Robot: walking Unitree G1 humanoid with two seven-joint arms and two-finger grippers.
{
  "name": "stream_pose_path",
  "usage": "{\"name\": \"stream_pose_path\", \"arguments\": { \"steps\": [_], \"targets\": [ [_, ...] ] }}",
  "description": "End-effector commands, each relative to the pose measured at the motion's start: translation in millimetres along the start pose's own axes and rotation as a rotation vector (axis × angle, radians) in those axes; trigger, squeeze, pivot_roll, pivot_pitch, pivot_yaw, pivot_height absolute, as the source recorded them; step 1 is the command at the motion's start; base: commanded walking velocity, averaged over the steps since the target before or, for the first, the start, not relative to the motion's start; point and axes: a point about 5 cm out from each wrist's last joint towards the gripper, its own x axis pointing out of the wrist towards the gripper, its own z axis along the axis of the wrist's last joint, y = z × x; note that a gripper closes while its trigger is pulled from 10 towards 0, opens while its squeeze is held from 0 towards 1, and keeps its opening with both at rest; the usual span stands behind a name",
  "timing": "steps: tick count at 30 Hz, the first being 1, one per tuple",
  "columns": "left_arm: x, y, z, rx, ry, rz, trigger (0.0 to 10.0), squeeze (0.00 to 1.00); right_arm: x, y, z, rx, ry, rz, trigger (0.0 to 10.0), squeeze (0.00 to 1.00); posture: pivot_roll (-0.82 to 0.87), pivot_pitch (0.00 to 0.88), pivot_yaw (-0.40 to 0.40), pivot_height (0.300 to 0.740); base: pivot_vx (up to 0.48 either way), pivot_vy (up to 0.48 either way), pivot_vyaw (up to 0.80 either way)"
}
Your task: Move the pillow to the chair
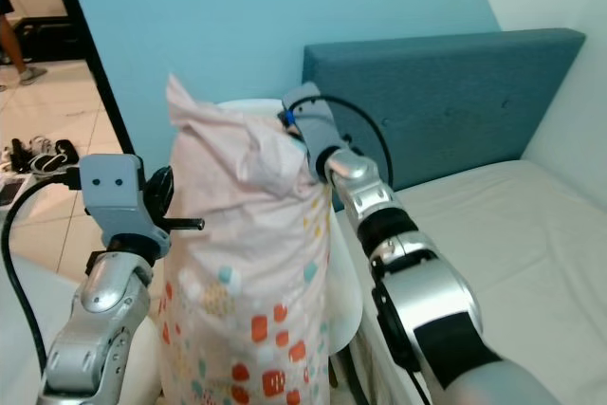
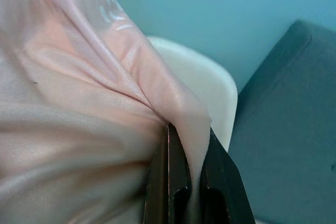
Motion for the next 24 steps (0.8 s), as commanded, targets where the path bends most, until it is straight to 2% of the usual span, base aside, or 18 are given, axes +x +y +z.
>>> {"name": "stream_pose_path", "arguments": {
  "steps": [1, 7, 12, 15, 21, 24],
  "targets": [
    [0.0, -3.0, 2.0, 0.000, -0.002, -0.004, 10.0, 0.00, 0.8, -10.8, 23.3, 0.000, -0.104, -0.057, 10.0, 0.00, 0.05, 0.000, -0.079, 0.705, 0.000, 0.000, 0.00],
    [0.3, -3.9, 4.5, -0.008, -0.006, 0.000, 10.0, 0.00, 2.9, -17.3, 40.5, -0.024, -0.147, -0.101, 10.0, 0.00, 0.06, 0.000, -0.085, 0.685, 0.000, 0.000, 0.00],
    [-0.6, -6.6, 6.3, -0.019, -0.009, -0.001, 10.0, 0.00, 0.6, -36.7, 67.5, -0.073, -0.204, -0.189, 10.0, 0.00, 0.06, 0.000, -0.094, 0.660, 0.000, 0.000, 0.00],
    [-0.1, -6.1, 7.4, -0.020, -0.013, 0.003, 10.0, 0.00, -0.7, -41.9, 73.9, -0.081, -0.217, -0.211, 10.0, 0.00, 0.06, 0.000, -0.098, 0.650, 0.000, 0.000, 0.00],
    [-0.1, -3.2, 9.1, -0.017, -0.019, 0.018, 10.0, 0.00, -2.5, -47.3, 76.5, -0.071, -0.227, -0.235, 10.0, 0.00, 0.07, 0.000, -0.104, 0.635, 0.000, 0.000, 0.00],
    [-1.4, -2.0, 9.1, -0.016, -0.018, 0.024, 10.0, 0.00, -1.9, -45.0, 66.9, -0.074, -0.193, -0.226, 10.0, 0.00, 0.07, 0.000, -0.105, 0.620, 0.000, 0.000, 0.00]
  ]
}}
